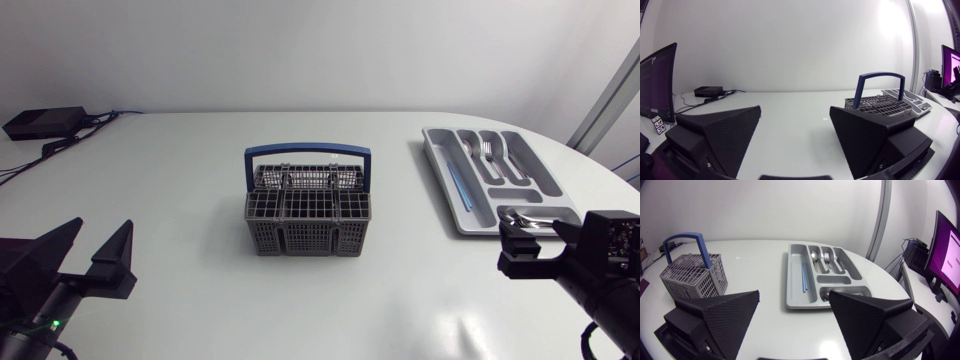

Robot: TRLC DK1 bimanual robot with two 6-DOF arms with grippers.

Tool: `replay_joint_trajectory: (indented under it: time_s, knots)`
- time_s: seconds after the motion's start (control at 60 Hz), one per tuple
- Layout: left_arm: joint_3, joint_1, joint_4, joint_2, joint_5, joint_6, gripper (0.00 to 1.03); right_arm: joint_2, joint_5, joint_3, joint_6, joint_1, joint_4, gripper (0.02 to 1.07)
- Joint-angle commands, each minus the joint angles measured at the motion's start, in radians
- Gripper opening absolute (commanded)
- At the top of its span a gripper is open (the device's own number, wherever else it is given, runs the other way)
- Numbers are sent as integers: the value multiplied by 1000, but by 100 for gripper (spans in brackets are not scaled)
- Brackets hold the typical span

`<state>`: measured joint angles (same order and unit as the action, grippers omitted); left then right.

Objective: Unload the cutlery basket into the drawer organizer.

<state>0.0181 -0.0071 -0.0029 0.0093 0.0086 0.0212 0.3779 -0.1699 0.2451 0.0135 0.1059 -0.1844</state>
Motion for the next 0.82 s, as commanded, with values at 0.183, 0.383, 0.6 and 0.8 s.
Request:
replay_joint_trajectory:
  time_s: [0.183,0.383,0.6,0.8]
  knots:
    - [-18,7,3,-9,-9,-21,96,-148,65,-107,-15,-44,76,102]
    - [-18,7,3,-9,-9,-21,96,-263,118,-176,-14,-75,131,102]
    - [-18,7,3,-9,-9,-21,96,-378,170,-245,-14,-106,184,102]
    - [-18,7,3,-9,-9,-21,97,-378,170,-245,-14,-106,184,102]
